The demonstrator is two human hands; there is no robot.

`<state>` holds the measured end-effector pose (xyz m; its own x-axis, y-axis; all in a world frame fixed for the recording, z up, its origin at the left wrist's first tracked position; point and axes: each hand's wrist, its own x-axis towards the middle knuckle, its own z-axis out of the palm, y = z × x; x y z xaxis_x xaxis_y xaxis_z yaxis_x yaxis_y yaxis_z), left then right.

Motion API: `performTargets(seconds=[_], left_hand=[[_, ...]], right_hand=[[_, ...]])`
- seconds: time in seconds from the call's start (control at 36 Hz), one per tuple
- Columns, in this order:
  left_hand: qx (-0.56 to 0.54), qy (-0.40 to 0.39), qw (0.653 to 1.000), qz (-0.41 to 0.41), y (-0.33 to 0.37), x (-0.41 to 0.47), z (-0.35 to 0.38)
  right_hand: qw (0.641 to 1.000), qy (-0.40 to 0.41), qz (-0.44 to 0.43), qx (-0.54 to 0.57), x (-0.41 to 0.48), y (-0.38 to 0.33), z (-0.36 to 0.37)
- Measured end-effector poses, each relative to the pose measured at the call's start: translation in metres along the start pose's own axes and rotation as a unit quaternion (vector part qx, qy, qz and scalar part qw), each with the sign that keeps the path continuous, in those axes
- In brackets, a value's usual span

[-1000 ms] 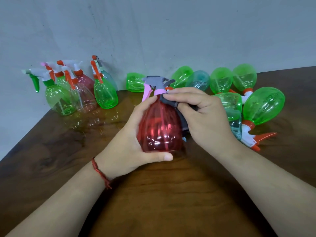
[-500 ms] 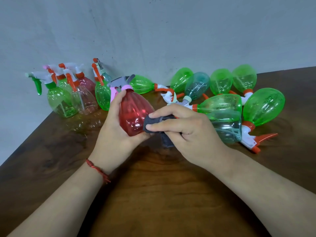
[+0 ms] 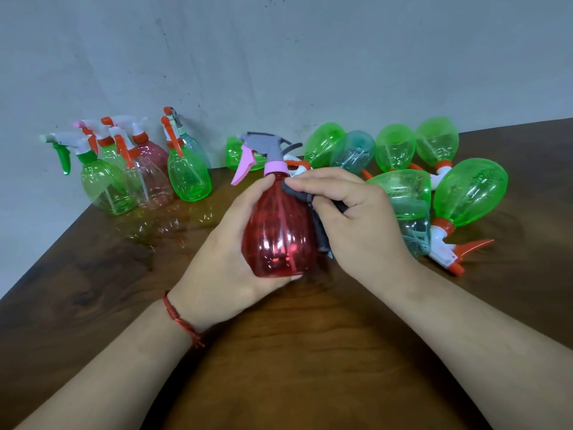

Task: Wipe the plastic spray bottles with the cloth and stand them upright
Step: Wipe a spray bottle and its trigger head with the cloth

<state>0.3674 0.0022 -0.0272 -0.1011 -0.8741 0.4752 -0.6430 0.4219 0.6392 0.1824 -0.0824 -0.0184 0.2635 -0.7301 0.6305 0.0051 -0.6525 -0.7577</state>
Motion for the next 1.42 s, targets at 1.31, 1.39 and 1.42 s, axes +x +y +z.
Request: performTargets(seconds=[1.31,1.39,1.42], left_hand=[[-0.063,-0.049,0.995,-0.062,-0.011,0.020,-0.004],[-0.073,-0.066,0.995,-0.020,-0.007,-0.002,-0.007],[-0.083,-0.078,0.993,-0.023,-0.007,-0.010,-0.009]], right_hand=[[0.998,-0.030,0.031,0.049,0.005,0.005,-0.007],[0.996,-0.021,0.046,0.077,0.008,0.003,-0.009],[0.995,-0.019,0.053,0.087,0.008,0.003,-0.009]])
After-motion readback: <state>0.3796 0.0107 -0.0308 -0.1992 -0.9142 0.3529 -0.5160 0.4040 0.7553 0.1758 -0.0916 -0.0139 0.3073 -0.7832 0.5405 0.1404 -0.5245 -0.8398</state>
